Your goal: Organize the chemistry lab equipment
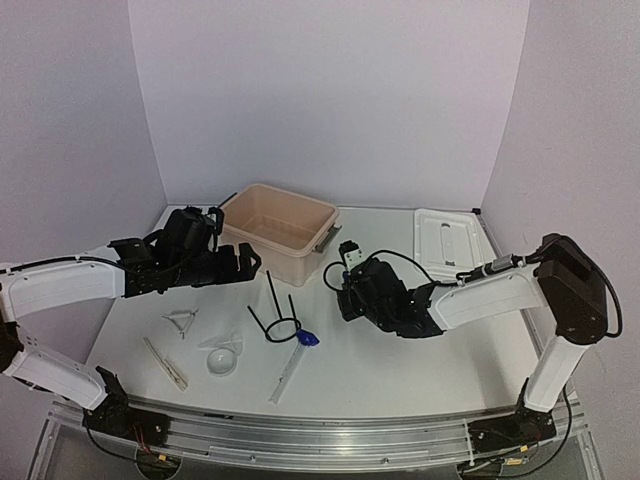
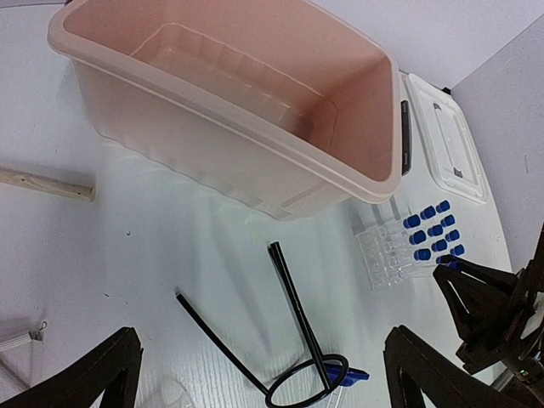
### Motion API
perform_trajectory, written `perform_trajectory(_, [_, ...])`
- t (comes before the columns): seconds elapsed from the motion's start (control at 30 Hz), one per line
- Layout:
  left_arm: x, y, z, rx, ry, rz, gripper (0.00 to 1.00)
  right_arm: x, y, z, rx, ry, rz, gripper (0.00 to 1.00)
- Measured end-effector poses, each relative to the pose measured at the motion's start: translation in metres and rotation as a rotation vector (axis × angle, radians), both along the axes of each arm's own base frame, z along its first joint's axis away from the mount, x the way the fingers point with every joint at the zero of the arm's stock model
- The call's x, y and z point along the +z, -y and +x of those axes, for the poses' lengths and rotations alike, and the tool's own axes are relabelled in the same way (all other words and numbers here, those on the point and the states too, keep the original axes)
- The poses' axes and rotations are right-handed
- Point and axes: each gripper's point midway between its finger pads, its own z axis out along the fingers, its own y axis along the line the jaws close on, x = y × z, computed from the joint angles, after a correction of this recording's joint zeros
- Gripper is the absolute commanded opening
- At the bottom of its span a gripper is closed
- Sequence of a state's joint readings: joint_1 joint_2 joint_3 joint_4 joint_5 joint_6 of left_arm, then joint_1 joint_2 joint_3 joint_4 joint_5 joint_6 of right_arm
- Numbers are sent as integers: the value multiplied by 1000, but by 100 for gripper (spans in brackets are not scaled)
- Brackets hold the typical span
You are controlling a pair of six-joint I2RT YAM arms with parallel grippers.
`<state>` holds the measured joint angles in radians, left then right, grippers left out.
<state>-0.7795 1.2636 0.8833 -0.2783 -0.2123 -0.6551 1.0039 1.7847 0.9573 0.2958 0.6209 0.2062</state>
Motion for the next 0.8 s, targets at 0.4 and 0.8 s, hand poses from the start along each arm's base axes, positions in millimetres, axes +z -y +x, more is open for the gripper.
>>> perform_trajectory(0.4, [0, 0, 0, 1, 0, -1, 100, -6, 3, -2, 1, -9, -14, 0])
perform_trajectory(0.8, [4, 0, 0, -1, 7, -11, 99, -14, 3, -3, 3, -19, -26, 0])
